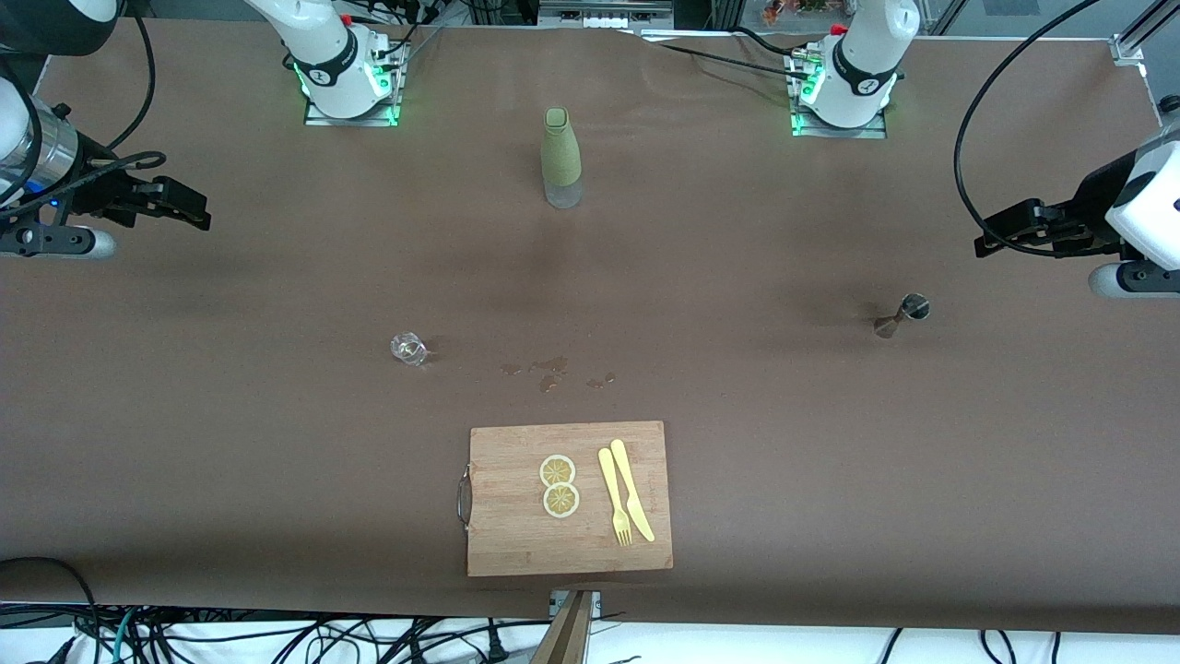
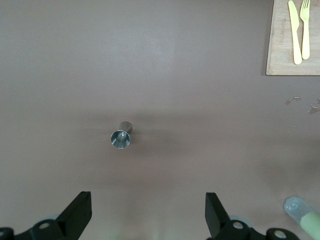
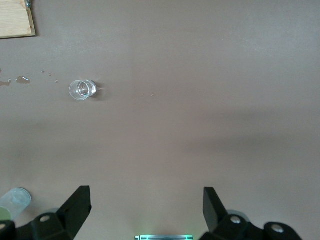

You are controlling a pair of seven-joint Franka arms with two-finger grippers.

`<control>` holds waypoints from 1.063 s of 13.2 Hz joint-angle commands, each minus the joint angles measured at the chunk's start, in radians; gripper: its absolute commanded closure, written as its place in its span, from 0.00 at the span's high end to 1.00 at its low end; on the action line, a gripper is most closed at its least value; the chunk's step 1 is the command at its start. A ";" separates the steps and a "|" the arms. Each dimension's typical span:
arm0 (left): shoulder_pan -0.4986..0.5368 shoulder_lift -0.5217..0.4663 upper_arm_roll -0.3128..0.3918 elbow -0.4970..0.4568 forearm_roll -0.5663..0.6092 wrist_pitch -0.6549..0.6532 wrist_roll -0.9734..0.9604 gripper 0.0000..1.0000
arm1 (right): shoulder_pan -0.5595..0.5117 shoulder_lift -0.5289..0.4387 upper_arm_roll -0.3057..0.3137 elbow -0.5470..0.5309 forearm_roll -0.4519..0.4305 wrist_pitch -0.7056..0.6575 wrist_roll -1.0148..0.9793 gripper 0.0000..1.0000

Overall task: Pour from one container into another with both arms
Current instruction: 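Move the right gripper toward the glass while the left gripper approaches the jigger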

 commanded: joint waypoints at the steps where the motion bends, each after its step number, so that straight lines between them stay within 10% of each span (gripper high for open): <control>1: -0.007 -0.025 0.003 -0.032 0.025 0.009 0.002 1.00 | -0.003 0.002 0.000 0.015 0.018 -0.021 -0.010 1.00; 10: 0.009 -0.018 0.009 -0.027 0.013 0.004 0.011 1.00 | -0.001 0.005 0.002 0.016 0.018 -0.015 0.003 1.00; 14: 0.083 0.018 0.015 -0.040 0.008 0.006 0.369 1.00 | -0.006 0.036 -0.001 0.012 0.021 -0.022 -0.155 1.00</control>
